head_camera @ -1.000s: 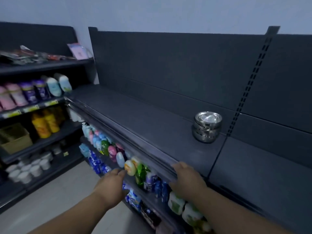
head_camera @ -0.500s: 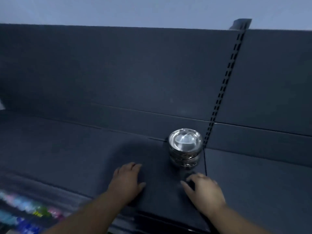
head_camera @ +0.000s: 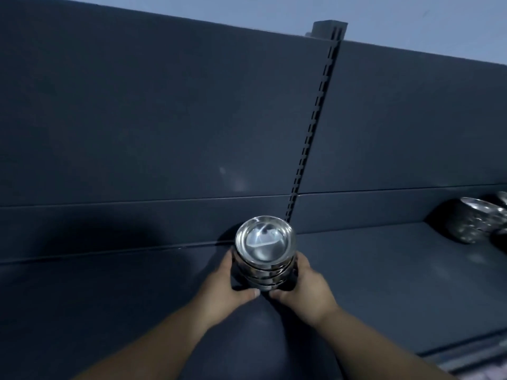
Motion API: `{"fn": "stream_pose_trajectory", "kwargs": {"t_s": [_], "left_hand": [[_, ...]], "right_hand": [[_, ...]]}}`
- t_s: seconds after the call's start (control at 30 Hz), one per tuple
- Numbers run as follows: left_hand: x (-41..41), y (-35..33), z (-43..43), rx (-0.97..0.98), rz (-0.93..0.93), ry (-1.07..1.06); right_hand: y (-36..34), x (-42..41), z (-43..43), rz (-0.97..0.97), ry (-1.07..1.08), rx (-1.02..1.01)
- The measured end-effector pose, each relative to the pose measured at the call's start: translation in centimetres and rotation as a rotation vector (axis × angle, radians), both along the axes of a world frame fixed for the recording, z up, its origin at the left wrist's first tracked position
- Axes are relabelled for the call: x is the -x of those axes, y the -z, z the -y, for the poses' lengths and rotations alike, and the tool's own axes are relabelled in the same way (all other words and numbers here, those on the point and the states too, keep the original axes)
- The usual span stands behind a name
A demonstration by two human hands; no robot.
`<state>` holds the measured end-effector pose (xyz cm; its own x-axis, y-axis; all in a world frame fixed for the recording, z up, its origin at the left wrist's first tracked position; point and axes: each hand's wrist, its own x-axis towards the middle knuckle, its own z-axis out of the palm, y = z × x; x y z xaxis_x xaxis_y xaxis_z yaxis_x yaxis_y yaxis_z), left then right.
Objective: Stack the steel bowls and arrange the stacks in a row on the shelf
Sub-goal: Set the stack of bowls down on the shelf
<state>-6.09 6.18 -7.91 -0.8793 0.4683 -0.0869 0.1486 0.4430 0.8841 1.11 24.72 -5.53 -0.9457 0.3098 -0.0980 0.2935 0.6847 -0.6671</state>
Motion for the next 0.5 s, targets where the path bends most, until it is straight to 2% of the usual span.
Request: {"fn": "stream_pose_trajectory", "kwargs": {"t_s": [0.1, 0.17, 0.33, 0.5], "left_hand": [[0.1, 0.8, -0.6, -0.192, 0.116, -0.024], [-0.3, 1.0, -1.0, -0.253, 0.135, -0.045], [-2.8, -0.4, -2.9, -0.31, 0.105, -0.036], [-7.9, -2.5, -7.7, -0.344, 0.114, 0.027]], "right_hand": [[0.6, -0.1, 0.0, -0.045, 0.015, 0.149], [1.1, -0.4, -0.4, -0.059, 0.028, 0.196], [0.8, -2.8, -2.1, -0.13, 0.047, 0.258], [-0.4, -8.7, -6.8, -0.205, 0.095, 0.265]]}}
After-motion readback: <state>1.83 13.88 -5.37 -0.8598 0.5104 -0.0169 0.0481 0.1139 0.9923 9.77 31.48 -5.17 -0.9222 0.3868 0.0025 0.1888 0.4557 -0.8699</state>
